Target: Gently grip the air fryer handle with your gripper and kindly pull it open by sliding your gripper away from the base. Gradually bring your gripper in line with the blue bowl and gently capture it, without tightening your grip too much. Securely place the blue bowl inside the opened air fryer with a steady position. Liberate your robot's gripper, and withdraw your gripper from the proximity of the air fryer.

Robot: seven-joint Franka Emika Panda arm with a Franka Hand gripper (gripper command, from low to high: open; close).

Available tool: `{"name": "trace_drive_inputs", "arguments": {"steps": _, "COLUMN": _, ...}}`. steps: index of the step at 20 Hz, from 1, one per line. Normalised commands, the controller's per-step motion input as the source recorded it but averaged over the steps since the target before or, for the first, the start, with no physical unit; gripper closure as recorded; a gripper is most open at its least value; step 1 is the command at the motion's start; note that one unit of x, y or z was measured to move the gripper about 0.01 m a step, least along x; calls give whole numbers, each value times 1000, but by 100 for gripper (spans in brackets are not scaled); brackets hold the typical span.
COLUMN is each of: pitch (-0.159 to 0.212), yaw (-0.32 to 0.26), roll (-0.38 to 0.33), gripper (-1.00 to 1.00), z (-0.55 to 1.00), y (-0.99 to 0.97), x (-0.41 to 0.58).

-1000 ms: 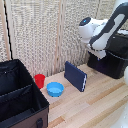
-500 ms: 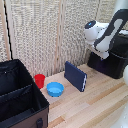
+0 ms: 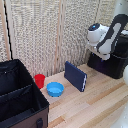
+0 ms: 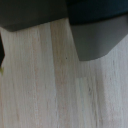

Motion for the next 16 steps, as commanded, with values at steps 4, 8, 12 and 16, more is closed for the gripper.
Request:
{"name": "trace_drive_inputs", "arguments": {"steps": 4, "pitch": 110, "yaw": 246, "roll": -160, "gripper": -100, "z": -45, "y": -176, "x": -90}}
{"name": "trace_drive_inputs", "arguments": {"steps": 8, "pitch": 349, "yaw": 53, "roll": -25, "gripper": -100, "z": 13, "y": -315, "x": -251}}
{"name": "trace_drive_inputs", "arguments": {"steps": 12, "pitch": 291, "yaw": 7, "roll": 30, "gripper": -100, "z": 42, "y": -449, "x": 61}}
{"name": "trace_drive_inputs", "arguments": {"steps": 16, "pitch": 66, "yaw": 0, "roll": 23, "gripper": 100, "z": 0, "y": -275, "x": 164}}
